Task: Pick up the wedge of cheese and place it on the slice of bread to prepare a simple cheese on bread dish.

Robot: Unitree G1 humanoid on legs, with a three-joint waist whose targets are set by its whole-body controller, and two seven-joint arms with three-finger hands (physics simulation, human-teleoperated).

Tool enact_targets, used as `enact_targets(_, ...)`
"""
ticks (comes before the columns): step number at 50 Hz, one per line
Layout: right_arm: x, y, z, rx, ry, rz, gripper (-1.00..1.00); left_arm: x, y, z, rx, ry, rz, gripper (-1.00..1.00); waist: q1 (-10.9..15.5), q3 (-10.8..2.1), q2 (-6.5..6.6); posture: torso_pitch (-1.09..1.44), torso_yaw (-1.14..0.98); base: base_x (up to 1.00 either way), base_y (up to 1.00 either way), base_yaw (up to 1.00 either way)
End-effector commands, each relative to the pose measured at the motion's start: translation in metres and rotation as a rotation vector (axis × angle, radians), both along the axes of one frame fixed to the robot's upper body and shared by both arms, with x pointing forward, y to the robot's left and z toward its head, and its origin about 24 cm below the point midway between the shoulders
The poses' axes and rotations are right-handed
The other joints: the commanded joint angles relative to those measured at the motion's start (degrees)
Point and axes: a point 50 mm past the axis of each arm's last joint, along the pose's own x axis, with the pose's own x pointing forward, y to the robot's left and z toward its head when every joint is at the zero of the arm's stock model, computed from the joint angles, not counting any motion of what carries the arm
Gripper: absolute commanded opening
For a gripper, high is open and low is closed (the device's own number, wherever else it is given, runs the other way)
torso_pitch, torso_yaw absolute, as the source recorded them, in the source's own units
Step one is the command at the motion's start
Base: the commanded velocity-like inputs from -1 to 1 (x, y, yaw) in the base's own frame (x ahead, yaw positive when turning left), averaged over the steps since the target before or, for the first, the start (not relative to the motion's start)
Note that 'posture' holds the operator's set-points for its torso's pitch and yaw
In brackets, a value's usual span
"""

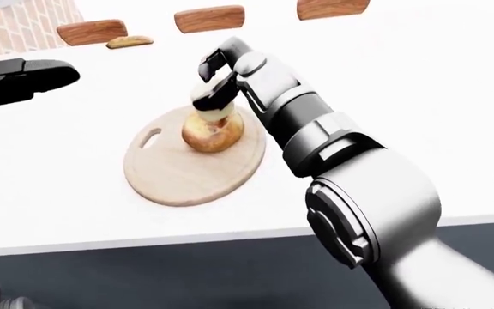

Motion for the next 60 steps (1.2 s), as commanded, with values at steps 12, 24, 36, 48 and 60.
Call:
enact_targets(12,-0.005,0.009,0.029,0.027,-0.121,0.035,-1.0,-0.006,0.001,0.013,0.005,-0.079,0.007,1.0,-0.2,-1.91,0.56,0.0,0.0,0.0,0.0,0.0)
enact_targets(24,-0.002,0.007,0.016,-0.006,-0.101,0.025,-1.0,-0.008,0.002,0.013,0.001,-0.079,0.006,1.0,-0.2,-1.91,0.58,0.0,0.0,0.0,0.0,0.0)
enact_targets(36,-0.001,0.002,0.018,-0.008,-0.111,-0.003,1.0,-0.006,0.002,0.012,0.001,-0.078,0.004,1.0,-0.1,-1.88,0.6,0.0,0.0,0.0,0.0,0.0)
enact_targets(48,-0.004,0.003,0.036,-0.019,-0.15,0.001,1.0,-0.005,0.0,0.01,0.006,-0.075,0.005,1.0,0.0,-1.96,0.62,0.0,0.0,0.0,0.0,0.0)
enact_targets(60,-0.006,-0.004,0.063,-0.005,-0.212,-0.017,1.0,-0.005,-0.003,0.01,0.015,-0.072,0.003,1.0,0.0,-1.79,0.49,0.0,0.0,0.0,0.0,0.0)
